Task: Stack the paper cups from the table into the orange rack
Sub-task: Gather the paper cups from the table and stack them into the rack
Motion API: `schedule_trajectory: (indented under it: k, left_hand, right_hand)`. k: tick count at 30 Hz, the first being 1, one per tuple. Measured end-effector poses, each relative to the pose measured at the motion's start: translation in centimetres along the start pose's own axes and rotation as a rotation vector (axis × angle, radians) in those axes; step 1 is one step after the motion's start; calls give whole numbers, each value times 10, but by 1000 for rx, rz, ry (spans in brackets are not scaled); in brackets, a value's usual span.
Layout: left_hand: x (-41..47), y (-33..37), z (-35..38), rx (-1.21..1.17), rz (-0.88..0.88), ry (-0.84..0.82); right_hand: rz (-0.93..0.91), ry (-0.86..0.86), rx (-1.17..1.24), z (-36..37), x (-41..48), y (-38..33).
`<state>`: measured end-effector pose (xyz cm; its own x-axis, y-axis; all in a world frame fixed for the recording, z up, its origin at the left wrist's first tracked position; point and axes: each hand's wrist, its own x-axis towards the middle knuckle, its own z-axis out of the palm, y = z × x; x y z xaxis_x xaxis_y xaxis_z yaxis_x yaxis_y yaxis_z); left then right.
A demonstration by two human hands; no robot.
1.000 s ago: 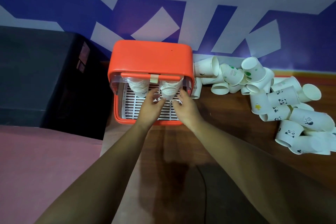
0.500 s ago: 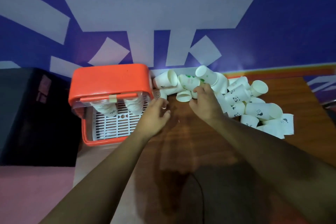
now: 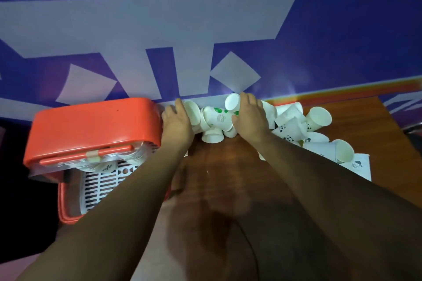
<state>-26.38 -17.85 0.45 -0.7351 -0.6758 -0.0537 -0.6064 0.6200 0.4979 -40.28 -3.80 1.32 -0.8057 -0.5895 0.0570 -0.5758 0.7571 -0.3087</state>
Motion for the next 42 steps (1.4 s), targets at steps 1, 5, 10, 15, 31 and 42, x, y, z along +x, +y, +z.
schedule_trajectory:
  k: [1,5,10,15,31,42]
  left_hand:
    - [2,-4,2,17,4,-6]
    - [5,-9,10,108,8,3]
    - [-7,-2,4,-1,41,83]
    - [-52,9,-27,-276,41,108]
    - [-244,-84,-149,-649,-290,341]
    - [-247,-199,-155,-765,-320,231]
  right_hand:
    - [-5,15,-32,1,3,1]
    - [-57,48,-160,-2,8,7]
    - [-173,115,-135,-23,-4,9]
    - [-51,43,275,-58,-33,-3]
    - [-115,-663,508,-98,-148,-148]
    - [219,-724,792,-38,-168,-220]
